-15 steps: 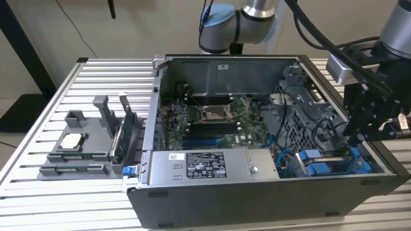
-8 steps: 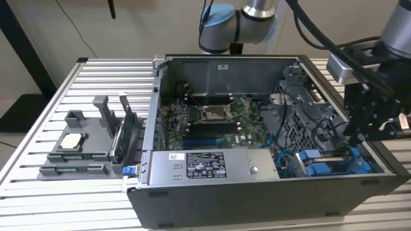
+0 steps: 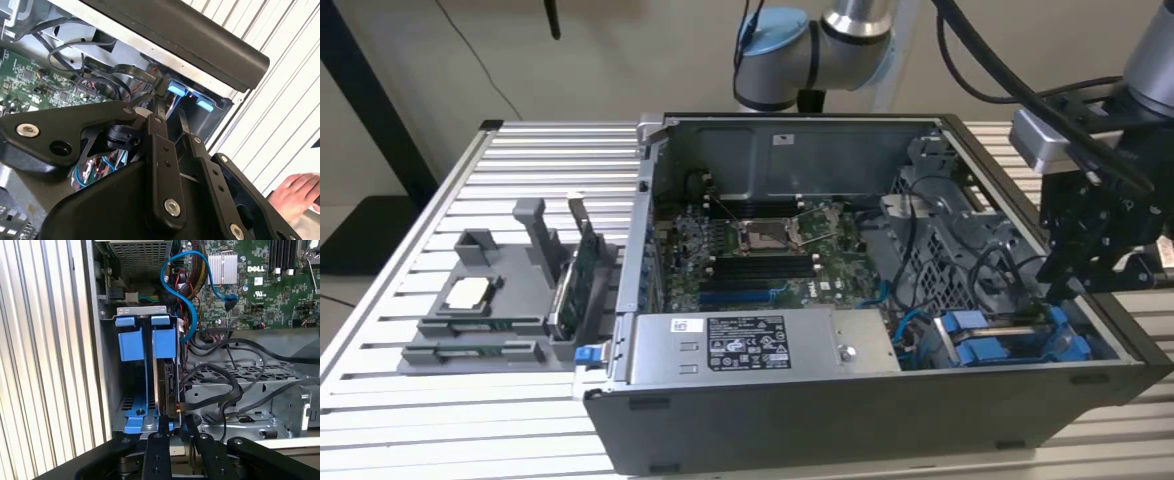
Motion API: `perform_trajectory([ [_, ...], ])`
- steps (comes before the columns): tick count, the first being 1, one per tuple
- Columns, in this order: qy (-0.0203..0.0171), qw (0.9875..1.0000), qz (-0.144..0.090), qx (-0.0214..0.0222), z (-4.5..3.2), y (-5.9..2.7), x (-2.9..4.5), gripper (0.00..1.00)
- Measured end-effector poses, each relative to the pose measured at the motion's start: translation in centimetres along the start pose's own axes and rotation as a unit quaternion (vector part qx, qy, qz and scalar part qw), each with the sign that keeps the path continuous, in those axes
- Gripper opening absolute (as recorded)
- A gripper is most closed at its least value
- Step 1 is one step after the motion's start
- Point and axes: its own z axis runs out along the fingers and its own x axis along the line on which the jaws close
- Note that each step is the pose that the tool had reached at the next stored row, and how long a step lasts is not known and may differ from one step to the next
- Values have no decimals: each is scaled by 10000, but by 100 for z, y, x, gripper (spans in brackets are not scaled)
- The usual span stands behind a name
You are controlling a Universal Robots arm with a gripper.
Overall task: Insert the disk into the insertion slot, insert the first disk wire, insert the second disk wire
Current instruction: 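Insert the second disk wire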
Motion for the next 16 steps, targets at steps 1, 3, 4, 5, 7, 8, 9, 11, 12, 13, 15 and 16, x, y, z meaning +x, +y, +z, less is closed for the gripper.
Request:
perform_trajectory([
  [1,5,10000,1,-47,1,-4,0,26],
  [3,15,9999,4,-155,1,-12,-1,26],
  [4,21,9998,6,-208,0,-17,-1,26],
  [5,29,9996,7,-268,-1,-23,-1,26],
  [7,42,9992,11,-401,-6,-47,-3,26],
  [8,44,9991,12,-424,-5,-63,-4,26],
  [9,45,9990,12,-438,-2,-83,-5,26],
  [11,45,9990,13,-453,3,-128,-8,26],
  [12,46,9989,13,-461,6,-152,-9,26],
  [13,46,9989,13,-469,9,-177,-11,26],
  [15,47,9988,14,-484,15,-222,-13,26],
  [16,47,9988,14,-487,16,-237,-14,26],
])
